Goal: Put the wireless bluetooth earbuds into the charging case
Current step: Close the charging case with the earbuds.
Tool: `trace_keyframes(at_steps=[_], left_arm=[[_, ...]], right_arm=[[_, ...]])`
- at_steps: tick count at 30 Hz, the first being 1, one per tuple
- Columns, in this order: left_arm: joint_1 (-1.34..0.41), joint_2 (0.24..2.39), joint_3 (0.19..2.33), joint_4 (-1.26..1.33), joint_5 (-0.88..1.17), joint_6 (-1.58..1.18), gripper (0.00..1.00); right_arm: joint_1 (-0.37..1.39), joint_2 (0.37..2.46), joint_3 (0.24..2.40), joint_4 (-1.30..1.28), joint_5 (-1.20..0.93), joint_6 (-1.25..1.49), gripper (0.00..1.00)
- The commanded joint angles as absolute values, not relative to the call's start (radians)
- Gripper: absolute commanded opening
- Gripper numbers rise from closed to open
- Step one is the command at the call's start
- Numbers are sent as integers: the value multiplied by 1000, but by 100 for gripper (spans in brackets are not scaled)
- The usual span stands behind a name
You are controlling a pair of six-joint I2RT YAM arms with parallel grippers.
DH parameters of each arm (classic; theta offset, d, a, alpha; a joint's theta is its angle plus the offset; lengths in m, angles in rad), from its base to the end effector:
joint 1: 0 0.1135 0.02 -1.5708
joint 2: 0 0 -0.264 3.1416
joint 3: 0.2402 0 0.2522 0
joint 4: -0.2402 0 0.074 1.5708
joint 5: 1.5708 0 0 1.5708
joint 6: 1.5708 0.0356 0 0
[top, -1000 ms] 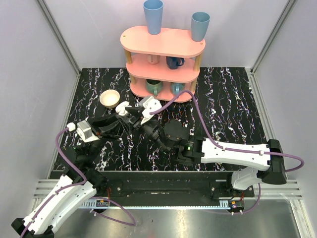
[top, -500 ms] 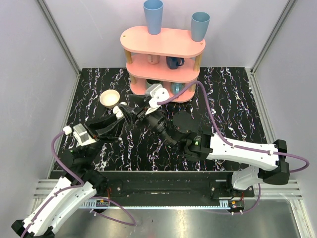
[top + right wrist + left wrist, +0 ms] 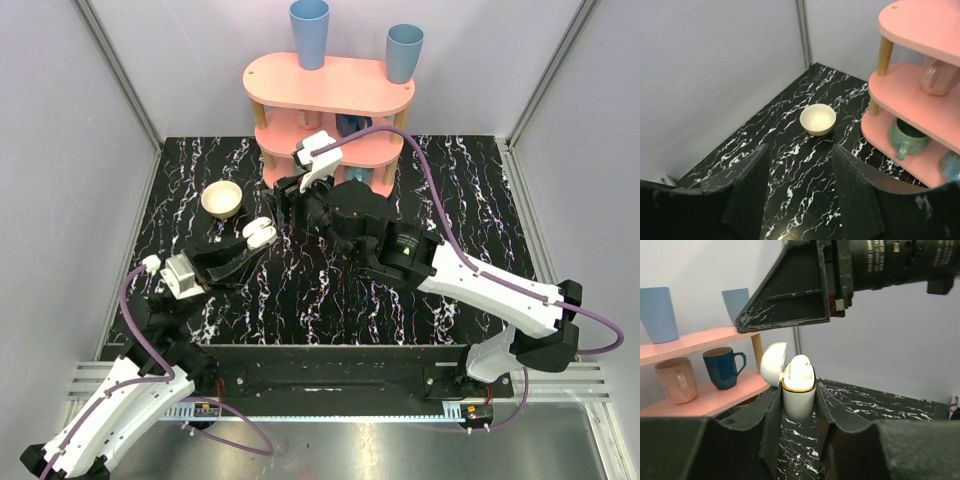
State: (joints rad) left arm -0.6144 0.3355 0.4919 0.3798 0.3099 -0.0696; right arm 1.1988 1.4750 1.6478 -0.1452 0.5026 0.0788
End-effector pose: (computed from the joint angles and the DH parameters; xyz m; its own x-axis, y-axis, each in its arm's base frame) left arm 0.0723 -0.0643 0.3530 0.3634 -0.3374 -0.8684 0.7904 0.6051 0.0956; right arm 0.1363 0.3020 0.4804 -0.0405 0.0860 -0.9955 -0.6402 0.7627 0.0919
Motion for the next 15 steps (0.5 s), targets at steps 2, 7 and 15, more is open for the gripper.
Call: trace_keyframes(at_steps=[2, 7, 15], left_arm=[[-615, 367, 566, 353, 414, -37, 0], [-615, 382, 592, 308, 448, -32, 0], [-615, 393, 595, 307, 474, -44, 0]], right_arm=[[1166, 1511, 1749, -299, 410, 161, 60], [1154, 1519, 1758, -324, 387, 189, 61], [1143, 1534, 1766, -364, 361, 213, 62]])
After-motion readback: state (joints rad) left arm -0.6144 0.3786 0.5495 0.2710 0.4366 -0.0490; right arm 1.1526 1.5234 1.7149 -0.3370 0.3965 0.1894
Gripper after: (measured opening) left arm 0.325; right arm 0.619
